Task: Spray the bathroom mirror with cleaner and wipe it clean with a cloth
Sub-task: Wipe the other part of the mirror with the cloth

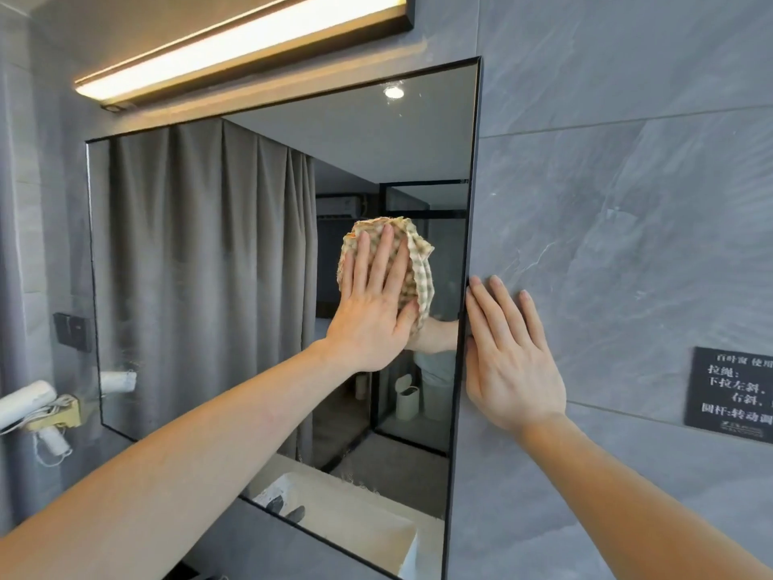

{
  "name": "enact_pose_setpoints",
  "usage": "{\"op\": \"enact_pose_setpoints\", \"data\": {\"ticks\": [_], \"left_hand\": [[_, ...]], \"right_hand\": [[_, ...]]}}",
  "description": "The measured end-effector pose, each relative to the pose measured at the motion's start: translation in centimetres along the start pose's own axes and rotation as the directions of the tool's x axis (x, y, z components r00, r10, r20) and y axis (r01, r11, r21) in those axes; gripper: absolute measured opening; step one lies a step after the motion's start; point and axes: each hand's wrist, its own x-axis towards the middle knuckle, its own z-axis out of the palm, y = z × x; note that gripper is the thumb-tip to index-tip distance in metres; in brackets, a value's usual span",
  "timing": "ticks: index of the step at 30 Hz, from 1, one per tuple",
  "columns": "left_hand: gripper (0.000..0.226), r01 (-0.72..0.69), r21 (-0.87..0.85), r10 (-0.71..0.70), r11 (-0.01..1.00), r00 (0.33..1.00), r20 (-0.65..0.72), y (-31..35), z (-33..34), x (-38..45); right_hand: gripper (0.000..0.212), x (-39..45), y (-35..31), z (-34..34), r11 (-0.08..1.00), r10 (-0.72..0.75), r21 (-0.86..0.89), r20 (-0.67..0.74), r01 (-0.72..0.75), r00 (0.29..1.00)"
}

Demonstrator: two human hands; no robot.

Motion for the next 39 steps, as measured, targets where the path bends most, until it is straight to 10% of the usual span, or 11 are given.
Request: {"op": "enact_pose_setpoints", "data": {"ticks": [13, 27, 34, 39], "left_hand": [[0.071, 0.737, -0.235, -0.716, 0.633, 0.673, 0.184, -15.8, -0.2, 0.7], [0.069, 0.875, -0.319, -0.839, 0.364, 0.457, 0.296, -20.2, 4.1, -7.6], [0.070, 0.893, -0.315, -0.838, 0.322, 0.424, 0.343, -20.0, 4.1, -7.8], [0.074, 0.755, -0.284, -0.723, 0.591, 0.652, 0.228, -17.3, 1.3, -3.1]], "right_hand": [[0.073, 0.1, -0.1, -0.2, 1.000, 0.014, -0.006, -0.007, -0.014, 1.000], [0.072, 0.0, -0.1, 0.1, 0.999, 0.023, -0.044, -0.008, -0.023, 1.000], [0.069, 0.1, -0.2, 0.1, 0.998, 0.019, -0.053, 0.020, -0.018, 1.000], [0.071, 0.0, -0.1, 0.2, 0.999, 0.014, -0.053, 0.023, -0.012, 1.000]]}}
